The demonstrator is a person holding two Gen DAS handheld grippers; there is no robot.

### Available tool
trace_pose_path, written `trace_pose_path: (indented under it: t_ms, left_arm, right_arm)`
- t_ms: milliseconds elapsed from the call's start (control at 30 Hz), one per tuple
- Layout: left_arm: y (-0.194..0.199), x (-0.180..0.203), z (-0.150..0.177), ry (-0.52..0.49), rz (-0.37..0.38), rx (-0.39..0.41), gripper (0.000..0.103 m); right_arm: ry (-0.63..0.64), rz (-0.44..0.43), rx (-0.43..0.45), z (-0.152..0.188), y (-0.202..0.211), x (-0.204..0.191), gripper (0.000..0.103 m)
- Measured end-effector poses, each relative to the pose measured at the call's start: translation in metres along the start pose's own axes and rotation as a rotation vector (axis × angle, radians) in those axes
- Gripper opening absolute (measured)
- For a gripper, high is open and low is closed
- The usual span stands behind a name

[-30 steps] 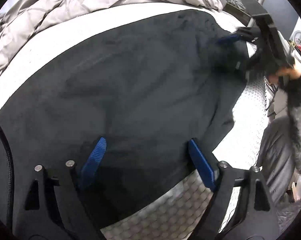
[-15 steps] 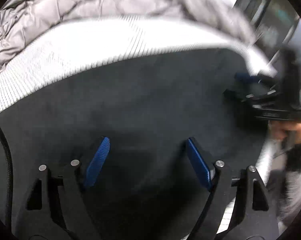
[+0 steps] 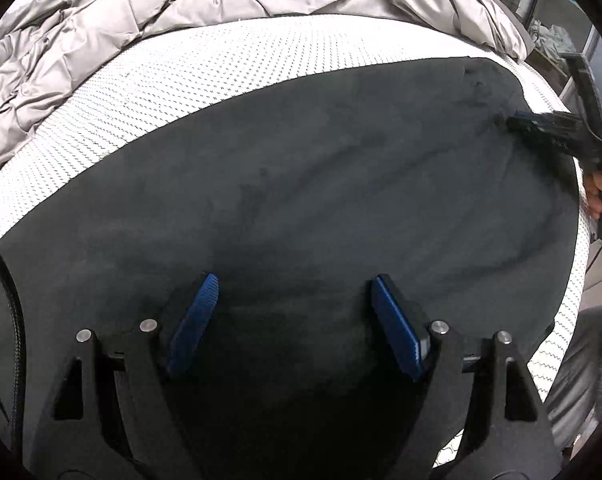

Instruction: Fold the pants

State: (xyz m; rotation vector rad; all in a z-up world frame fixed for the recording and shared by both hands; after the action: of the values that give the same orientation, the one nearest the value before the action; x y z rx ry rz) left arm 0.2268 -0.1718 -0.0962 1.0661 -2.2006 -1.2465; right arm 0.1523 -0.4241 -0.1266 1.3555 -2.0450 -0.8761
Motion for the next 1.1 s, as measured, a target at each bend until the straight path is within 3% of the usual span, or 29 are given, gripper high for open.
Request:
trace_pose_path:
  t_ms: [133,233,300,367,500,600,667,733,767,833,900,1000,1067,1100]
  left_arm:
    - [0.012,0.031,-0.01,0.009,0.11,0.049,0.072]
    - [0.016,0.07,-0.013,-0.092,0.211,0.075,0.072]
    - [0.009,0.089,-0.012,-0.149,0.217,0.052,0.072]
    - [-0.001,0.101,-0.008,-0.206,0.171,0.029,0.073]
    - [0.0,0.098,-0.004,-0.199,0.175,0.039,0.075]
    - [0.0,0.098,-0.001,-0.204,0.172,0.037,0.075]
    - [0.002,0.098,0.001,-0.211,0.169,0.039,0.075]
    - [0.001,0.095,0.001,-0.211,0.176,0.038,0.075]
    - [0.001,0.094,0.001,-0.209,0.181,0.039,0.075]
    - [-0.001,0.095,0.0,-0.211,0.182,0.033,0.076]
    - [-0.001,0.095,-0.001,-0.211,0.184,0.033,0.076]
    - [-0.001,0.095,-0.002,-0.208,0.186,0.034,0.076]
    - [-0.001,0.095,-0.001,-0.208,0.187,0.034,0.076]
    - [-0.001,0.094,-0.001,-0.208,0.187,0.034,0.076]
  right_arm:
    - [0.086,-0.116,-0.019,-0.001,0.014,0.005,0.035]
    - [0.209,-0.14,-0.048,0.022,0.019,-0.006,0.037]
    - [0.229,-0.107,-0.043,0.026,0.016,-0.015,0.037]
    - [0.26,-0.131,-0.028,0.025,0.021,-0.038,0.037]
    - [0.383,-0.383,-0.052,0.04,0.041,-0.097,0.039]
    - [0.521,-0.333,-0.032,0.057,0.042,-0.112,0.04]
    - [0.477,-0.317,-0.05,0.054,0.04,-0.092,0.053]
    - [0.376,-0.188,-0.035,0.043,0.035,-0.048,0.064]
    - [0.301,-0.118,-0.028,0.036,0.031,-0.021,0.062]
    - [0.103,-0.076,-0.033,0.023,0.028,0.033,0.057]
    - [0.023,0.031,-0.013,0.019,0.03,0.062,0.06]
    - [0.012,-0.003,-0.005,0.021,0.038,0.07,0.053]
    - [0.02,-0.036,-0.009,0.009,0.032,0.068,0.039]
    - [0.004,-0.103,-0.004,0.008,0.041,0.066,0.036]
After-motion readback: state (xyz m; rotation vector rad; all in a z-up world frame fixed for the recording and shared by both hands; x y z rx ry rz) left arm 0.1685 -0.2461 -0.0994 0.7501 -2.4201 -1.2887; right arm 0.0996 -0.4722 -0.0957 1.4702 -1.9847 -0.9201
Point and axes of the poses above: each gripper's, at about its wrist camera, not at the fingertips, and y roughly against the way its jaws point, x to its right, z to its underside, the point moved 3 cm from there along -y, roughly the way its jaws point, and after that the axes turned 11 degrees about -y, right-handed, at the moved point
